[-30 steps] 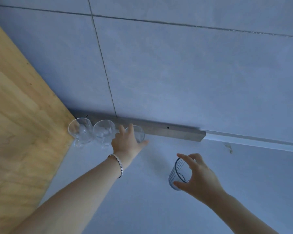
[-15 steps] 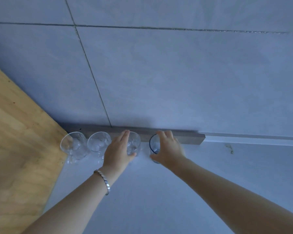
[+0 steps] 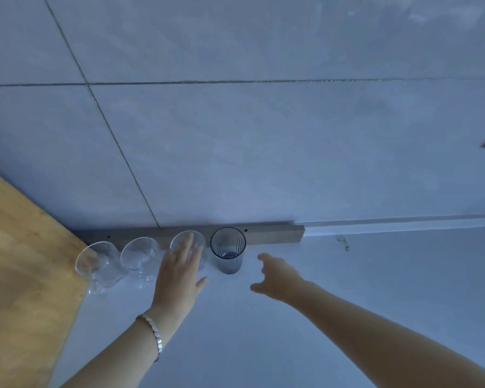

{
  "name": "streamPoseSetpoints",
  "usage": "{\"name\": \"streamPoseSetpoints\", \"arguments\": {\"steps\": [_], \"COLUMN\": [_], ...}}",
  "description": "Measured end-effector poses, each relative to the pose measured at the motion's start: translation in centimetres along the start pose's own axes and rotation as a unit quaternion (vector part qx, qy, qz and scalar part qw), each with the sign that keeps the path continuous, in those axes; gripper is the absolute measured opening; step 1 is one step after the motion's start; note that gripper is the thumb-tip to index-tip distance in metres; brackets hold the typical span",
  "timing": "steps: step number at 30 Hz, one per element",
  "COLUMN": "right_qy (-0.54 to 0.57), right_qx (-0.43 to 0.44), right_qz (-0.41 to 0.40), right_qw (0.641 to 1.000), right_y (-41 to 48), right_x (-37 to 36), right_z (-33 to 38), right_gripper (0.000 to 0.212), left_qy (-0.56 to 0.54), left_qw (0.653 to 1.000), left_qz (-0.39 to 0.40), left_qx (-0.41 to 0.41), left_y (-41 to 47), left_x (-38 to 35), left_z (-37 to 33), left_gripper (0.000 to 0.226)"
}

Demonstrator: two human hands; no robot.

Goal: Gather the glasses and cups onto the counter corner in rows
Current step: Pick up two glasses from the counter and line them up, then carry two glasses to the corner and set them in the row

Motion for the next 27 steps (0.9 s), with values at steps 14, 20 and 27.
{"name": "streamPoseSetpoints", "arguments": {"steps": [14,20,27], "right_qy": [-0.031,-0.033,0.006], "right_qx": [-0.079,-0.129,-0.182], "right_qz": [0.067,0.030,-0.024], "right_qw": [0.994,0.991,0.983], "right_y": [-15.6,-25.4,-35.9], "right_x": [4.6,10.9,18.6], "right_z": [-22.3,-40.3,-59.2], "right_gripper": [0.044,0.044,0.040], "left_qy": [-0.030,-0.049,-0.063], "left_qw": [0.942,0.937,0.929], "left_qz": [0.327,0.328,0.344], "left_qx": [-0.077,-0.106,-0.121], "left_y": [-7.6,-8.2,-10.5], "left_x": [-5.5,-7.7,-9.5], "left_z": [-26.3,-46.4,-66.8], "left_gripper": [0.019,0.025,0.007]}}
Point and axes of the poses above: each hand's wrist, its own y-axis towards the middle knuckle, its own x-axis out of the back of the hand, z = x × y, the point moved 10 cm from there along y, towards the middle knuckle, and after that the axes turned 8 degrees about x, right-handed, at the moved point
